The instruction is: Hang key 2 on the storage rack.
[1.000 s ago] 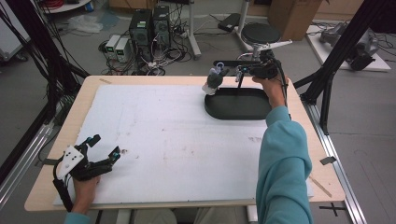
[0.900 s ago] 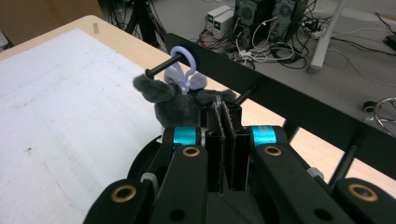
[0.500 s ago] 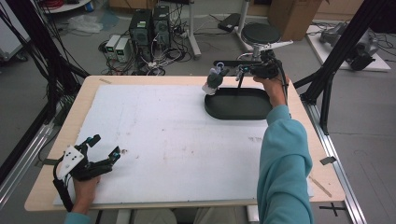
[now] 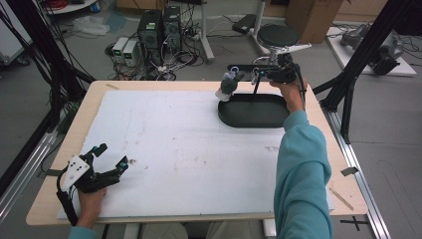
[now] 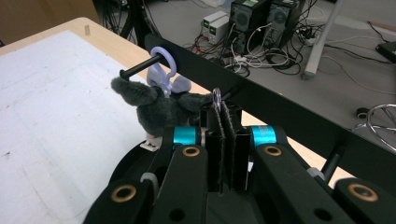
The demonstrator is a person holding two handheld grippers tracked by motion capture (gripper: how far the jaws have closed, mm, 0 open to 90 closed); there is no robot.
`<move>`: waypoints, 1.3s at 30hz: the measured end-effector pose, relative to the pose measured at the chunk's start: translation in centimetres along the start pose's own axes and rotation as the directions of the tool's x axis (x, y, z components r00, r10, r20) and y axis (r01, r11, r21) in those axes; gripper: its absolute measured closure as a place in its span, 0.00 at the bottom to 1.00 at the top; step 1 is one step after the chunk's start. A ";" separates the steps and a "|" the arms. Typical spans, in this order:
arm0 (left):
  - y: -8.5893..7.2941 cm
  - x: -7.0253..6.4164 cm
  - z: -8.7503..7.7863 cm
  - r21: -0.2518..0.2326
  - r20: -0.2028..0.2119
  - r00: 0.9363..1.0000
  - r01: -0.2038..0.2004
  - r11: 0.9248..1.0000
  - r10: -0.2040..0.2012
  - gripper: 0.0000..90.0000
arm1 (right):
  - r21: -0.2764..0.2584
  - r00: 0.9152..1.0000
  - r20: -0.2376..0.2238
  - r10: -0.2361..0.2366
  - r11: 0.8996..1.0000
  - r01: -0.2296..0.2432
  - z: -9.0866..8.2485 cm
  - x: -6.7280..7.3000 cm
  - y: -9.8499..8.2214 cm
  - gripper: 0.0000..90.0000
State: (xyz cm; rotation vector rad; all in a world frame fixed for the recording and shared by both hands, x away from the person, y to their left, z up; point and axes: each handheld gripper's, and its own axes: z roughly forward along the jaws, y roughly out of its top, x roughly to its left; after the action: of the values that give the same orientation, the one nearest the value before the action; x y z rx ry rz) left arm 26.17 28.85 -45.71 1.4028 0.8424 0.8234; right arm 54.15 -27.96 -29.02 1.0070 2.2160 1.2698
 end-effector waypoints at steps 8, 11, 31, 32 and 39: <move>0.0 0.0 0.0 -0.001 0.000 1.000 -0.002 1.000 0.002 0.14 | 0.005 1.000 -0.001 0.007 1.000 -0.007 0.4 -0.3 -0.2 0.99; 0.0 0.0 0.0 0.000 0.000 1.000 -0.001 1.000 0.001 0.14 | 0.008 1.000 -0.002 0.004 1.000 -0.004 0.4 -0.3 -0.2 0.98; 0.0 0.0 0.0 -0.001 0.001 1.000 -0.001 1.000 0.001 0.14 | -0.029 1.000 -0.011 0.004 1.000 -0.005 -0.4 0.1 0.0 0.76; 0.0 0.0 0.0 -0.001 0.002 1.000 -0.002 1.000 0.002 0.14 | -0.039 1.000 -0.009 -0.005 0.999 0.004 -0.6 0.3 0.0 0.69; 0.0 0.0 0.0 -0.002 0.002 1.000 -0.002 1.000 0.002 0.14 | -0.142 0.998 0.044 0.051 0.989 -0.045 -2.2 1.8 -0.1 0.08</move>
State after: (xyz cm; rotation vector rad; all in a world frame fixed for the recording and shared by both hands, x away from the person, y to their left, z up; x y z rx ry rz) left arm 26.17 28.82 -45.72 1.4023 0.8387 0.8238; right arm 51.52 -27.96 -27.92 1.0300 2.0466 1.3879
